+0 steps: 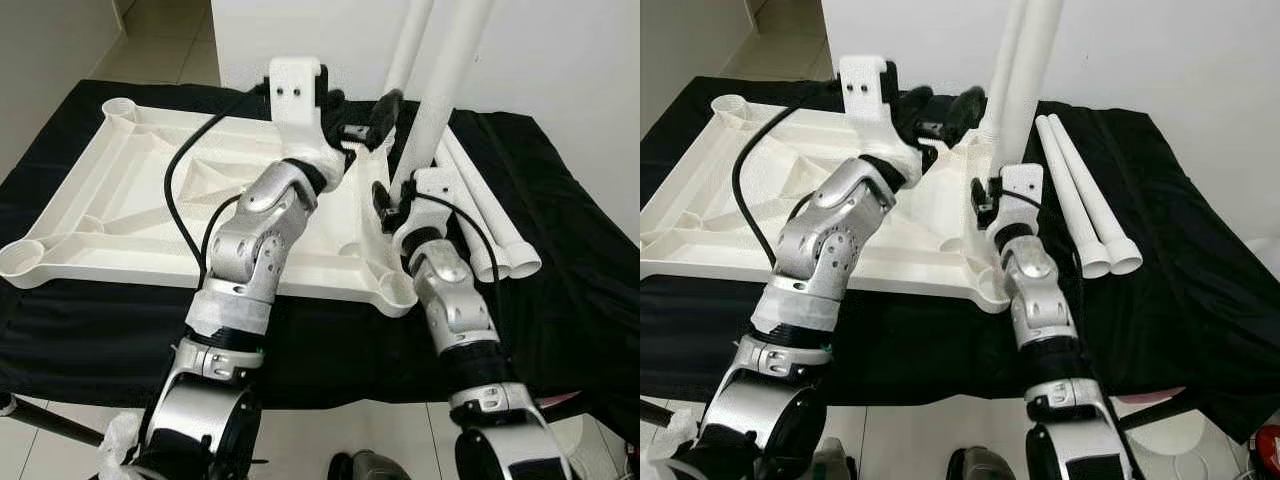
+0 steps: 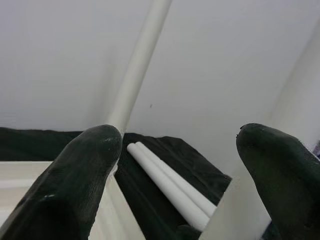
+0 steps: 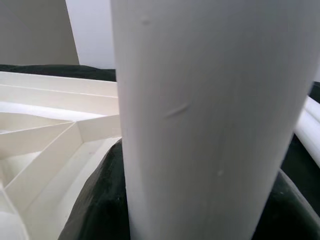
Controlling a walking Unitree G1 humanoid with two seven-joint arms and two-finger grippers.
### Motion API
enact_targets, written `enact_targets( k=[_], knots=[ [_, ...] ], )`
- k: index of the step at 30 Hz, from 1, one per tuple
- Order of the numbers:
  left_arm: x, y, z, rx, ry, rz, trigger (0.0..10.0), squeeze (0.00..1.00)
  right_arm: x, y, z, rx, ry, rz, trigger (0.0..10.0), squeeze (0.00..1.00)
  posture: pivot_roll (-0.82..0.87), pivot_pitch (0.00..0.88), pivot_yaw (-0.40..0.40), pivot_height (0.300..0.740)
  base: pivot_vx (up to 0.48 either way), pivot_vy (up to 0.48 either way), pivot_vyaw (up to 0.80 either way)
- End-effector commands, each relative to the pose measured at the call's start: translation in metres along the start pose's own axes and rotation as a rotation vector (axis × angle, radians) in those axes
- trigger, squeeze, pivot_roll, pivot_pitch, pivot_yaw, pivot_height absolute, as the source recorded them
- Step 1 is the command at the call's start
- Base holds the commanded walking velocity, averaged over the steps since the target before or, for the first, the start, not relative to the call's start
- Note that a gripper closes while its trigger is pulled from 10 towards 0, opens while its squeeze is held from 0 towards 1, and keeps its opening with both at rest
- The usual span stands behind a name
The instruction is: Building children table
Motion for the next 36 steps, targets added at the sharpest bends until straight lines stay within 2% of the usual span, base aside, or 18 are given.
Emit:
enact_targets(
  k=[1,4,9,11,12,14,17,18,22,23,29,32,35,36],
  knots=[
    [0.003,0.005,0.001,0.024,-0.030,-0.016,10.0,0.00,0.002,0.009,0.001,0.048,-0.014,0.003,10.0,0.00,0.07,0.001,-0.053,0.740,0.000,0.000,0.00],
    [-0.002,0.003,0.008,0.028,-0.020,-0.010,10.0,0.00,0.002,0.007,0.005,0.053,-0.022,0.010,10.0,0.00,0.07,0.000,-0.055,0.740,0.000,0.000,0.00],
    [-0.010,-0.003,0.015,0.018,-0.001,-0.069,10.0,0.00,-0.002,0.004,0.008,0.055,-0.019,-0.001,10.0,0.00,0.07,0.000,-0.056,0.740,0.000,0.000,0.00],
    [-0.020,-0.023,0.025,-0.045,0.026,-0.232,10.0,0.00,-0.009,0.001,0.012,0.045,0.011,-0.019,10.0,0.00,0.07,0.000,-0.057,0.740,0.000,0.000,0.00],
    [-0.023,-0.029,0.028,-0.063,0.030,-0.280,10.0,0.00,-0.010,-0.002,0.014,0.037,0.020,-0.023,10.0,0.00,0.07,0.000,-0.057,0.740,0.000,0.000,0.00],
    [-0.023,-0.029,0.028,-0.063,0.030,-0.280,10.0,0.00,-0.010,-0.002,0.014,0.037,0.020,-0.023,10.0,0.00,0.07,0.000,-0.057,0.740,0.000,0.000,0.00],
    [-0.026,-0.035,0.036,-0.077,0.040,-0.297,10.0,0.00,-0.010,-0.006,0.019,0.030,0.029,-0.024,10.0,0.00,0.08,0.000,-0.060,0.740,0.000,0.000,0.00],
    [-0.028,-0.042,0.045,-0.094,0.039,-0.343,10.0,0.00,-0.004,-0.008,0.024,0.035,0.036,-0.001,10.0,0.00,0.08,0.000,-0.063,0.740,0.000,0.000,0.00],
    [-0.029,-0.046,0.052,-0.107,0.033,-0.355,10.0,0.00,0.002,-0.008,0.027,0.037,0.030,0.008,10.0,0.00,0.08,0.000,-0.064,0.740,0.000,0.000,0.00],
    [-0.026,-0.049,0.059,-0.103,-0.011,-0.347,10.0,0.00,0.008,-0.008,0.031,0.041,0.023,0.023,10.0,0.00,0.08,0.000,-0.065,0.740,0.000,0.000,0.00],
    [-0.015,-0.053,0.072,-0.094,-0.110,-0.280,10.0,0.00,0.012,-0.010,0.038,0.043,0.028,0.035,10.0,0.00,0.09,0.000,-0.068,0.740,0.000,0.000,0.00],
    [-0.007,-0.065,0.084,-0.138,-0.212,-0.310,10.0,0.00,0.015,-0.009,0.041,0.048,0.015,0.015,10.0,0.00,0.09,0.000,-0.070,0.740,0.000,0.000,0.00],
    [-0.004,-0.071,0.088,-0.160,-0.250,-0.328,10.0,0.00,0.016,-0.009,0.042,0.051,0.013,0.008,10.0,0.00,0.09,0.000,-0.071,0.740,0.000,0.000,0.00],
    [-0.001,-0.078,0.093,-0.192,-0.295,-0.351,10.0,0.00,0.014,-0.010,0.044,0.049,0.025,0.009,10.0,0.00,0.09,0.000,-0.072,0.740,0.000,0.000,0.00]
  ],
)
Point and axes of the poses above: a point about 5 cm out from each wrist's last joint towards the gripper, its own z axis pointing back from the gripper into the wrist, its own y axis along the axis of the wrist's last joint, x = y × z, the point moved 4 cm from there along -z, pointing out of the wrist towards the gripper, and after that the axes turned 3 degrees about -z, right-handed, at the moved point
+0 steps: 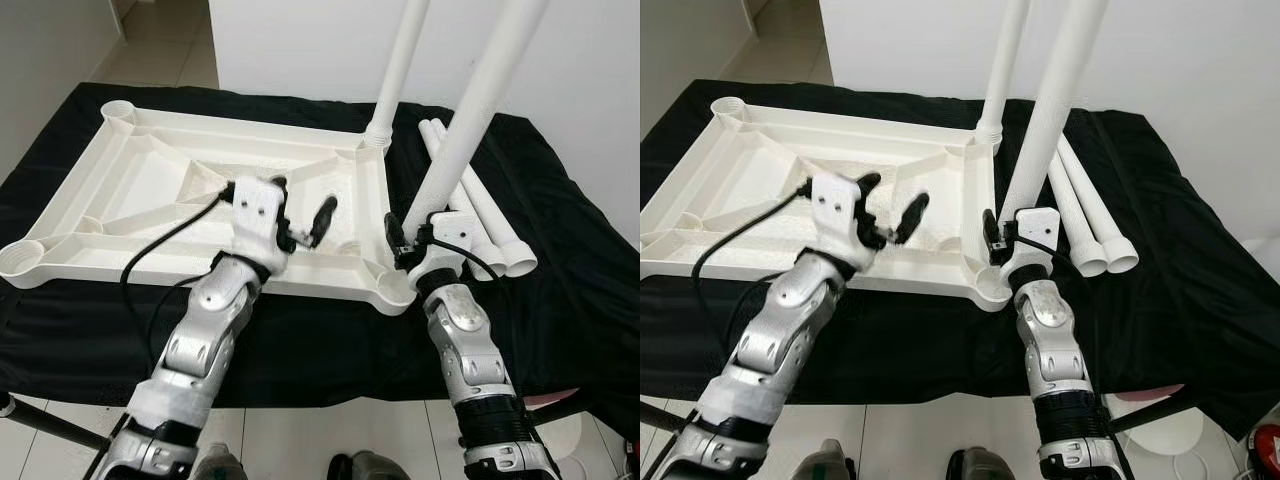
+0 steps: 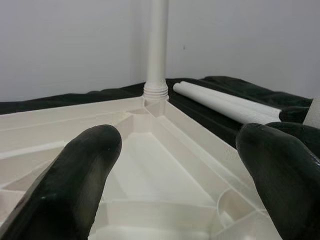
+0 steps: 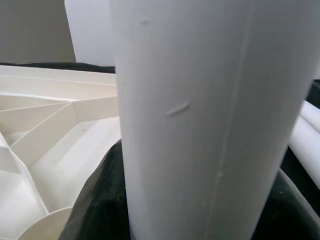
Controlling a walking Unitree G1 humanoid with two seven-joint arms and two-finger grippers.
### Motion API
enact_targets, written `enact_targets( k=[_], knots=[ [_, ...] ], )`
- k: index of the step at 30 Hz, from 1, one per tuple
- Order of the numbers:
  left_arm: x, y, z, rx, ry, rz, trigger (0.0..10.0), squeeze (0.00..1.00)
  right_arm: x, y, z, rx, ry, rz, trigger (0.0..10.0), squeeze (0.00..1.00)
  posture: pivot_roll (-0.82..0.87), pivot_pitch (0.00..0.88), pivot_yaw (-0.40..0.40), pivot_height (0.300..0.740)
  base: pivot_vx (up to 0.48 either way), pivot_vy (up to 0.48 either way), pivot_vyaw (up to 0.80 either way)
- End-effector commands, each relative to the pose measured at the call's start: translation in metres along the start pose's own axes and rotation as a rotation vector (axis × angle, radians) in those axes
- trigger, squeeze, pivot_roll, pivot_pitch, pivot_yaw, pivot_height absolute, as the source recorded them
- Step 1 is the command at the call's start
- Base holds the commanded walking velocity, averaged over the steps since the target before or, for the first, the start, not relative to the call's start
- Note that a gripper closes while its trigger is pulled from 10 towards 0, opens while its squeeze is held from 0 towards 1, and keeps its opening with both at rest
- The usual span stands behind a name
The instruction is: Building children table
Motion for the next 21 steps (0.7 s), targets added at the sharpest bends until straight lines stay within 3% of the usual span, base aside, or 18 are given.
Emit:
enact_targets(
  k=[1,4,7,13,21],
  knots=[
    [0.035,-0.003,0.007,0.005,-0.355,-0.040,10.0,0.00,0.000,0.004,0.002,0.023,0.012,-0.001,10.0,0.00,0.09,0.000,-0.072,0.740,0.000,0.000,0.00],
    [0.045,-0.011,0.013,-0.033,-0.438,-0.055,10.0,0.00,-0.004,0.002,0.006,0.017,0.042,0.004,10.0,0.00,0.09,0.000,-0.070,0.740,0.000,0.000,0.00],
    [0.063,-0.018,0.028,-0.096,-0.578,0.049,10.0,0.00,-0.008,-0.005,0.011,-0.008,0.089,0.028,10.0,0.00,0.08,0.000,-0.069,0.740,0.000,0.000,0.00],
    [0.067,-0.020,0.033,-0.117,-0.615,0.057,10.0,0.00,-0.010,-0.010,0.013,-0.028,0.110,0.035,10.0,0.00,0.08,0.000,-0.069,0.740,0.000,0.000,0.00],
    [0.068,-0.024,0.037,-0.142,-0.611,0.022,10.0,0.00,-0.017,-0.022,0.029,-0.088,0.224,0.114,10.0,0.00,0.08,0.000,-0.064,0.740,0.000,0.000,0.00]
  ],
)
Point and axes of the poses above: a point about 5 cm out from each wrist's last joint towards the gripper, its own z axis pointing back from the gripper into the wrist, its own y axis along the axis of the wrist's last joint, x = y × z, the point moved 4 cm from there along -z, pointing out of the wrist towards the gripper, and after that the axes turned 3 degrees about -z, right-handed, at the moved point
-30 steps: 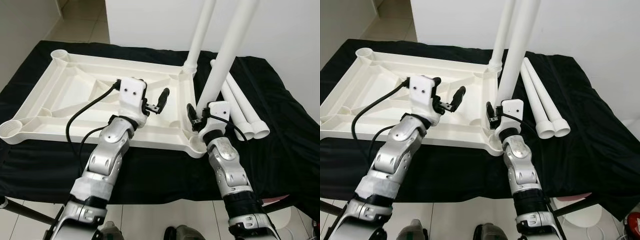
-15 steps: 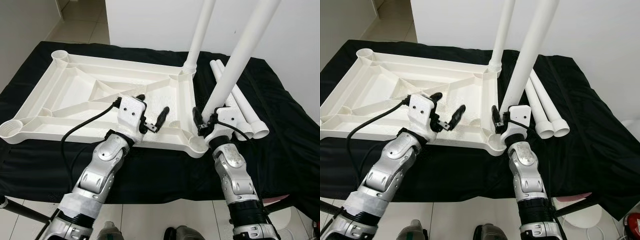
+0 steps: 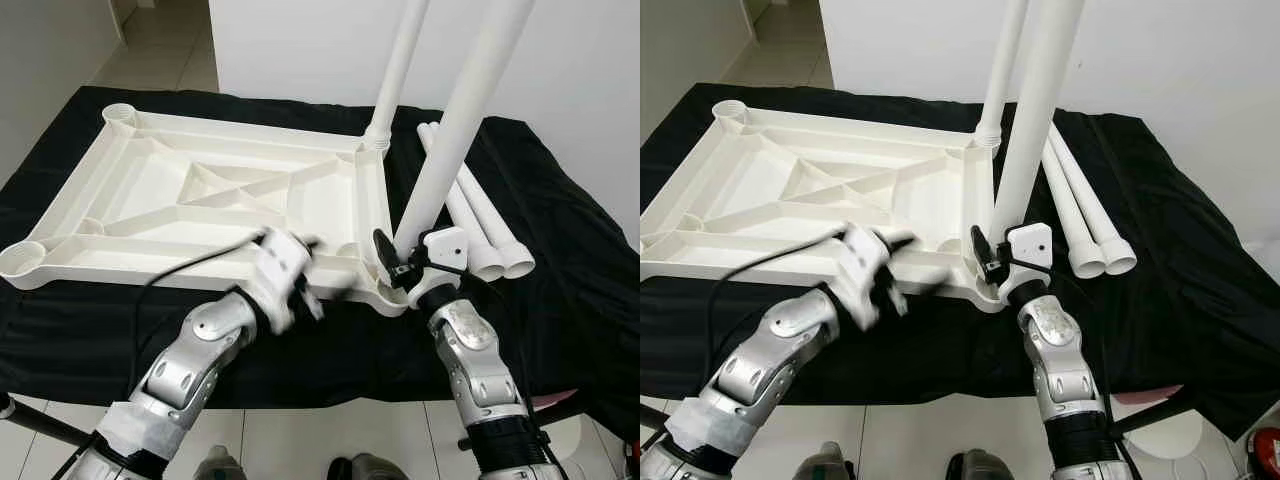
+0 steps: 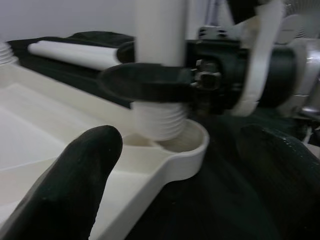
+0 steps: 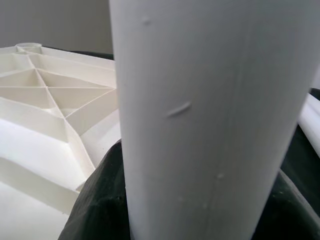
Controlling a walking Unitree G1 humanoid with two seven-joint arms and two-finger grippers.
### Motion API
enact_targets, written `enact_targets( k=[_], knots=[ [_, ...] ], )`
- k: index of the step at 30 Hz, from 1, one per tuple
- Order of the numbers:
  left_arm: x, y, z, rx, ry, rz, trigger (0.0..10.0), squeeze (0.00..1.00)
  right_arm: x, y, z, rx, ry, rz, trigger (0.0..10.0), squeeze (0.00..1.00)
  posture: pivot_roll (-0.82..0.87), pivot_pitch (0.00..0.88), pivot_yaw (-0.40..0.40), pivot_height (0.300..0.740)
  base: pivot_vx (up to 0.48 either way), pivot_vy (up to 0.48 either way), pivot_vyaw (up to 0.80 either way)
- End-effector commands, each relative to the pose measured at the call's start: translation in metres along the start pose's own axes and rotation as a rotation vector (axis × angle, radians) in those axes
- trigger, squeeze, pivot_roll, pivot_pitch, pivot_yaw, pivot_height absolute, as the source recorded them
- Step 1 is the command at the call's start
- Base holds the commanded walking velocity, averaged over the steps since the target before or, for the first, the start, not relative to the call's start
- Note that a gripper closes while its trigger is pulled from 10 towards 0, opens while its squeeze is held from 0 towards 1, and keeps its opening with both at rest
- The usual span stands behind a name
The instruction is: Building children table
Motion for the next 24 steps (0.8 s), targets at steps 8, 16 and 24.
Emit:
enact_targets(
  k=[8,16,24],
  knots=[
    [-0.001,0.006,0.005,-0.006,-0.017,0.000,10.0,0.00,-0.010,-0.026,0.021,-0.121,0.122,0.091,10.0,0.00,0.09,0.008,-0.063,0.740,0.000,0.000,0.00],
    [-0.003,0.009,0.007,0.002,-0.042,-0.004,10.0,0.00,-0.016,-0.028,0.026,-0.109,0.162,0.077,10.0,0.00,0.08,0.022,-0.051,0.740,0.000,0.000,0.00],
    [-0.005,0.012,0.007,0.005,-0.043,-0.007,10.0,0.00,-0.018,-0.028,0.025,-0.075,0.167,0.011,10.0,0.00,0.09,0.023,-0.043,0.740,0.000,0.000,0.00]
  ],
)
Point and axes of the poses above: a point about 5 cm out from each wrist's last joint towards the gripper, its own z axis pointing back from the gripper into the wrist, its own y axis along the axis of the wrist's last joint, x = y × z, the point moved 4 cm from there along -z, pointing out of the wrist towards the gripper, and after that the axes turned 3 degrees about -z, right-handed, at the moved point
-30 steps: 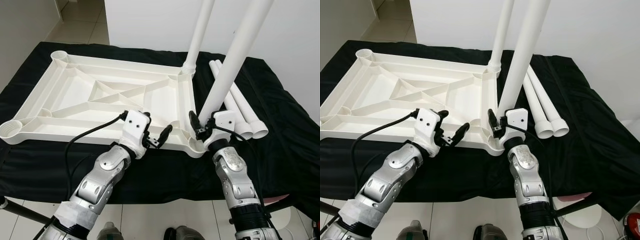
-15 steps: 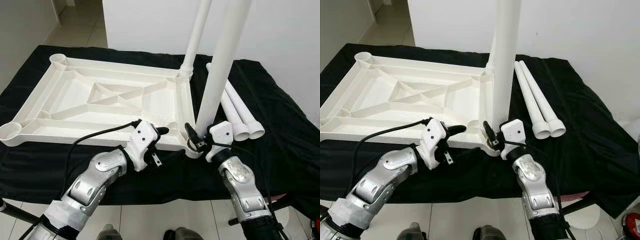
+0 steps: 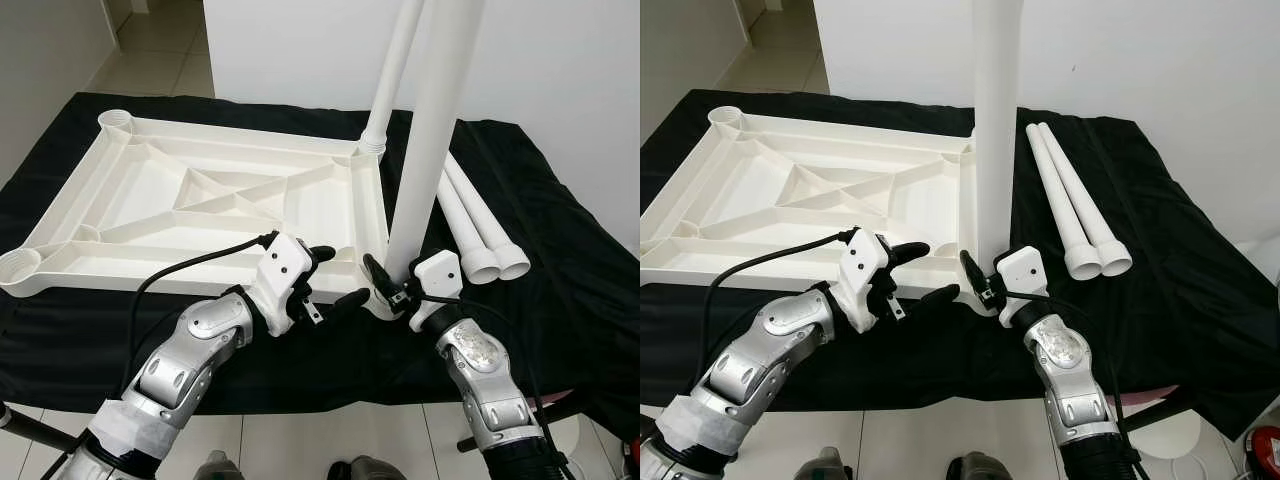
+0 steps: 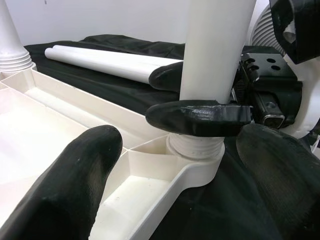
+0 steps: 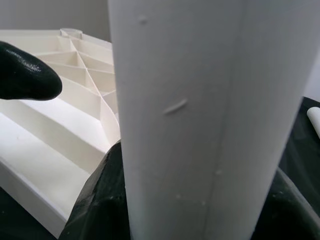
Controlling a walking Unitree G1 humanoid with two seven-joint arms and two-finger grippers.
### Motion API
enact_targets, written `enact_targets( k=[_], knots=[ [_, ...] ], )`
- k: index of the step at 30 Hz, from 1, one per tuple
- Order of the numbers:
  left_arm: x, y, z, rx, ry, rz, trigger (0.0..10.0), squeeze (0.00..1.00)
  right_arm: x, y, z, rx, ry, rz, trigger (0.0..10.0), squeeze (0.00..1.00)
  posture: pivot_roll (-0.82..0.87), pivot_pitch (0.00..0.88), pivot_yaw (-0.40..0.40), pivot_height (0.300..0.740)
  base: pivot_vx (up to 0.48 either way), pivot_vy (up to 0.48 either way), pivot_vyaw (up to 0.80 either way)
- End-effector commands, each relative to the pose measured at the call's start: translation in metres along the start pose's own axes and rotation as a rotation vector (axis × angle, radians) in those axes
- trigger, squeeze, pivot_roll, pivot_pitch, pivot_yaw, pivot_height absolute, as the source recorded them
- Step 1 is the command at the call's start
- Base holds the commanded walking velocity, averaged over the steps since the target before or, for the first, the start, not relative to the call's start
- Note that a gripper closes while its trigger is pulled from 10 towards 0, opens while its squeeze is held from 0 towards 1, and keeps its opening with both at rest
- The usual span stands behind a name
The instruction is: Building children table
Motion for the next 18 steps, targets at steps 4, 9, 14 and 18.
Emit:
enact_targets(
  k=[4,9,14,18],
  knots=[
    [0.007,0.008,-0.003,0.014,-0.081,-0.011,10.0,0.00,-0.001,-0.026,0.002,-0.089,-0.015,-0.094,10.0,0.00,0.09,0.024,-0.043,0.740,0.000,0.000,0.00],
    [0.005,0.010,-0.003,0.018,-0.079,-0.020,10.0,0.00,0.003,-0.038,0.000,-0.146,-0.050,-0.099,10.0,0.00,0.10,0.025,-0.041,0.740,0.000,0.000,0.00],
    [0.004,0.010,-0.003,0.016,-0.079,-0.025,10.0,0.00,0.005,-0.039,-0.001,-0.152,-0.062,-0.114,10.0,0.00,0.10,0.022,-0.041,0.740,0.000,0.000,0.00],
    [0.004,0.010,-0.003,0.016,-0.079,-0.025,10.0,0.00,0.007,-0.041,-0.002,-0.159,-0.080,-0.137,10.0,0.00,0.09,0.022,-0.042,0.740,0.000,0.000,0.00]
  ],
)
Point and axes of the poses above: a point about 5 cm out from each wrist's last joint towards the gripper, its own z axis pointing back from the gripper into the wrist, its own y axis along the axis of the wrist's last joint, x = y × z, the point moved 4 cm from there along -z, pointing out of the wrist towards the gripper, and after that the axes turned 3 degrees about -z, right-handed, at the moved point
